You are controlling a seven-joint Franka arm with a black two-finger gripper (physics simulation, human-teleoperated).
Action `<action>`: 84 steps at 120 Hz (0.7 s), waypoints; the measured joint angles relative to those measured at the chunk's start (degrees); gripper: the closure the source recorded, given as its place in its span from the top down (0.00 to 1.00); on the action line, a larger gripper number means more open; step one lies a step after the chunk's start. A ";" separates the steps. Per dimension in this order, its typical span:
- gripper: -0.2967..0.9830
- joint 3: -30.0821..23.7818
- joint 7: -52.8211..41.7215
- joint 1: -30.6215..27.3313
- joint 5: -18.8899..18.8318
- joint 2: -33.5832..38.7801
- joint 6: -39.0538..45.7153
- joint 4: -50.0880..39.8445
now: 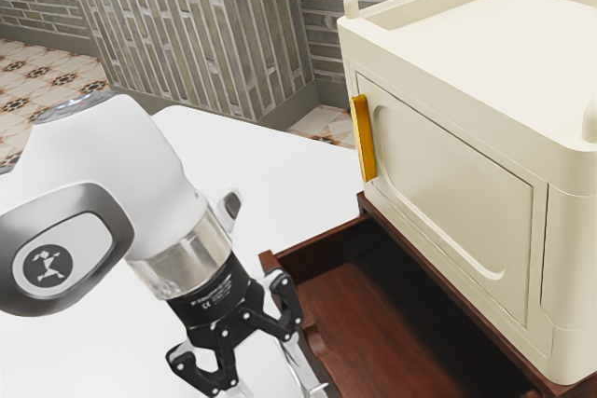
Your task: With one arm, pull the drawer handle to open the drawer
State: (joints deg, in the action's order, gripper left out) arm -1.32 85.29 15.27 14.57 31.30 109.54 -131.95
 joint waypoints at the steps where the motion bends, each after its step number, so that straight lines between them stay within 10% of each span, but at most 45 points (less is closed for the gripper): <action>1: 0.51 0.00 0.03 0.00 -0.05 0.02 -0.04 0.00; 84: 0.56 -0.14 2.38 0.54 -1.97 2.55 -3.68 1.85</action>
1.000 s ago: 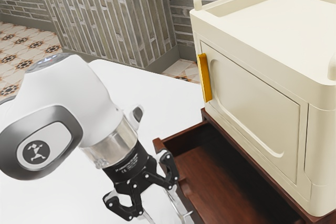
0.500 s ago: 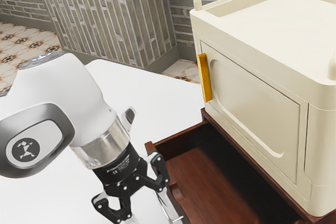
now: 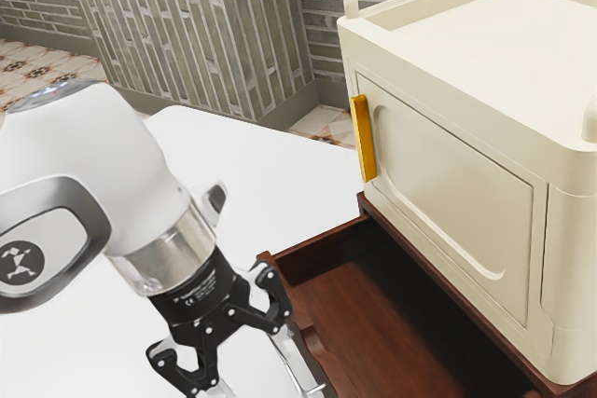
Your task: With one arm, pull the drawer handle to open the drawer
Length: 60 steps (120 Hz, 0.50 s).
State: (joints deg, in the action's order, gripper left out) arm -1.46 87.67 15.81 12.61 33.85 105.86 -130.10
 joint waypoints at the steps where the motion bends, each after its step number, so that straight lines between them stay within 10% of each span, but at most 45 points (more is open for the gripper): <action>1: 0.56 -0.01 0.03 0.00 -0.08 0.10 -0.24 0.25; 28: 0.65 5.86 -2.03 -0.59 -5.14 -6.27 -12.80 23.93; 60: 0.73 11.53 -30.44 -13.06 -12.22 -29.81 -20.62 47.07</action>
State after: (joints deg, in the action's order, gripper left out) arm 10.07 57.23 2.74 0.38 4.04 85.24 -83.04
